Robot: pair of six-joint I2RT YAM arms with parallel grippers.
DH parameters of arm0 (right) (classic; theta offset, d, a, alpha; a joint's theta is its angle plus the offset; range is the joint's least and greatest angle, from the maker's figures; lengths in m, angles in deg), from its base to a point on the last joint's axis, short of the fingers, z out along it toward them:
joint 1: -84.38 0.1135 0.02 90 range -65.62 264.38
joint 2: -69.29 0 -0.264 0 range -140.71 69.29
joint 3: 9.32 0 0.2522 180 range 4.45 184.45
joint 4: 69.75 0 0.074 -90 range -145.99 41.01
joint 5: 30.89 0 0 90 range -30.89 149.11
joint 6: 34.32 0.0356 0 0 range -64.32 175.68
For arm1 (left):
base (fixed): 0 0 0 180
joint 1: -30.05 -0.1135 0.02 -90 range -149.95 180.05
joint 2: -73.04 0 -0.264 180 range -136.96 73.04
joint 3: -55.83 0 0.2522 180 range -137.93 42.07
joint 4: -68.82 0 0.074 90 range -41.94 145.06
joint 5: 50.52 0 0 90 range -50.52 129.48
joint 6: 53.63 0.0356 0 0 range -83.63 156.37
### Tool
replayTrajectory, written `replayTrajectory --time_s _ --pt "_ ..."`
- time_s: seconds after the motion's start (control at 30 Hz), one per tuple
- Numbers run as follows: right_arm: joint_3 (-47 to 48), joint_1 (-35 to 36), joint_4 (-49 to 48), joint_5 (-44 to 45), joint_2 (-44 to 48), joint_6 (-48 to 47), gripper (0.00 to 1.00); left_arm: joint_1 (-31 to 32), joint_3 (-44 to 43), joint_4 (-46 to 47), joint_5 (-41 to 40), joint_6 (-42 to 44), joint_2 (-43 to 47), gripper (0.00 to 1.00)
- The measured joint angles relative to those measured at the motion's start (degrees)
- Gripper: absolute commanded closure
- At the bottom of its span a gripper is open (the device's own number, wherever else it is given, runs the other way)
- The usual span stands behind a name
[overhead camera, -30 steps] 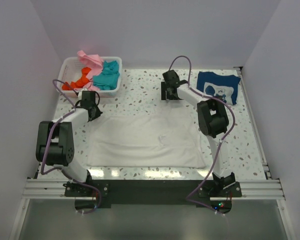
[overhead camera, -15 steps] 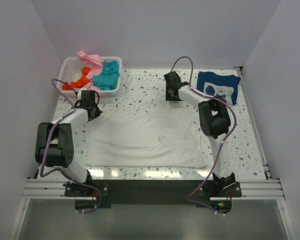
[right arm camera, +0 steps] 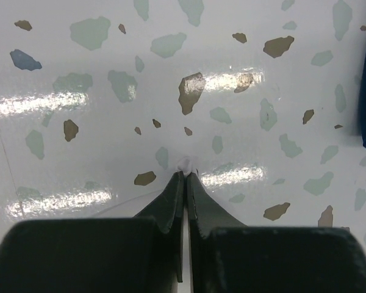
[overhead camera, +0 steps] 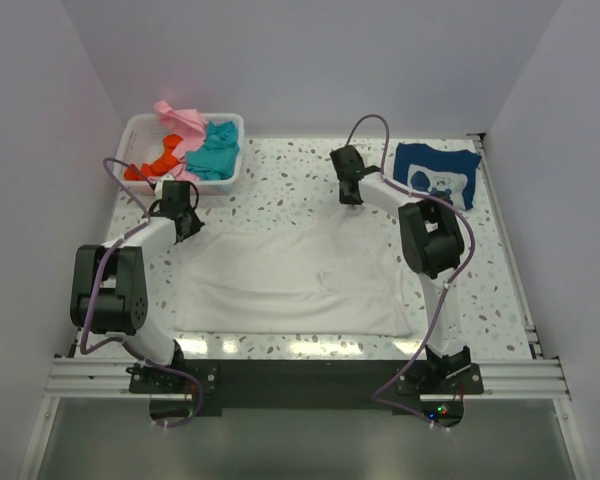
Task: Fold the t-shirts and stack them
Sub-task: Fold the tshirt
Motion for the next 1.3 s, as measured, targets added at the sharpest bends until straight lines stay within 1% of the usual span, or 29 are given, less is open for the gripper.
replayTrajectory --time_s 0.13,0.27,0.47,0.8,0.97,1.17,1.3 --pt "-0.3 -0.1 -0.2 -0.3 0.3 -0.1 1.00 0.0 0.0 0.0 0.0 0.0 0.1 1.00" --pt "-4.3 -0.3 -2.1 -1.8 3.1 -0.3 1.00 0.0 0.0 0.0 0.0 0.0 0.7 1.00" --pt "-12.4 -0.3 -4.7 -3.7 11.3 -0.4 1.00 0.0 1.3 0.0 0.1 0.0 3.0 1.00" --pt "-23.8 -0.3 -8.4 -7.9 25.6 -1.1 1.00 0.0 5.1 -0.1 0.2 0.0 10.4 1.00" --pt "-30.7 -0.2 -8.4 -9.3 35.0 -1.4 1.00 0.0 7.1 -0.1 0.2 -0.1 13.8 1.00" --pt "-36.5 -0.3 -7.0 -9.6 45.1 -1.9 1.00 0.0 10.3 -0.3 -0.2 -0.6 17.9 1.00" --pt "-40.1 -0.3 -5.2 -10.6 50.8 -2.0 1.00 0.0 11.7 -1.5 -1.8 -1.7 20.3 1.00"
